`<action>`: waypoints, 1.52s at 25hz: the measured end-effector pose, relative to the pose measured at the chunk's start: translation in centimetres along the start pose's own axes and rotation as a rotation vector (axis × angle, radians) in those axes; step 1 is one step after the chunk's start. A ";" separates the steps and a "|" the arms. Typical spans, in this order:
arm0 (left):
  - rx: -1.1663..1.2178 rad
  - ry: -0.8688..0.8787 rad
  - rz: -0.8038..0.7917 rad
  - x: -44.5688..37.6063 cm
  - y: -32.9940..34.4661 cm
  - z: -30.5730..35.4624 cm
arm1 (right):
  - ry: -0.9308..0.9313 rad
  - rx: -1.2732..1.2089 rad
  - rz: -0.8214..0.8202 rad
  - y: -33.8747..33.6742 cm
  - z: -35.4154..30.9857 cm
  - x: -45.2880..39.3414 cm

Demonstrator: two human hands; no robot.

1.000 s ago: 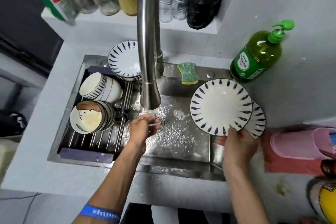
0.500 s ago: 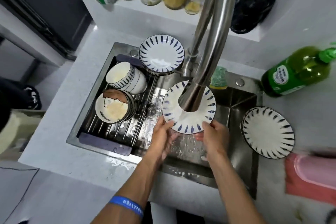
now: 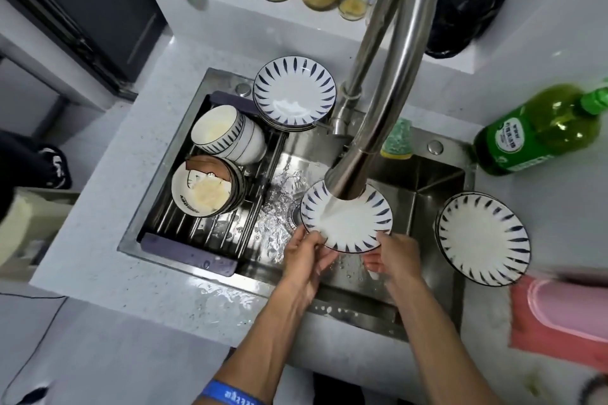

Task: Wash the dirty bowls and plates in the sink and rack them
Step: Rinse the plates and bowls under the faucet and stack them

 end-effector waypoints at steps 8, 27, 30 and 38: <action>-0.400 0.154 0.160 1.0 -1.0 9.1 | -0.812 0.917 -0.400 10.0 -4.1 4.9; -1.588 0.259 -0.378 0.6 14.3 8.2 | -0.261 -0.749 -0.427 7.4 -5.4 3.9; -1.350 0.320 -0.152 0.3 12.3 12.7 | -0.232 -0.720 -0.540 8.0 -5.0 5.0; -0.508 0.032 -0.168 0.3 5.2 14.8 | -0.171 -0.799 -0.521 6.8 -4.6 2.3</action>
Point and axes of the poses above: each hand's wrist, its own x-axis away from the middle knuckle, its own y-axis out of the palm, z = x × y, the point moved 10 cm from there along -x, towards the middle knuckle, and after that the axes turned 15 degrees about -z, right-handed, at the moved point
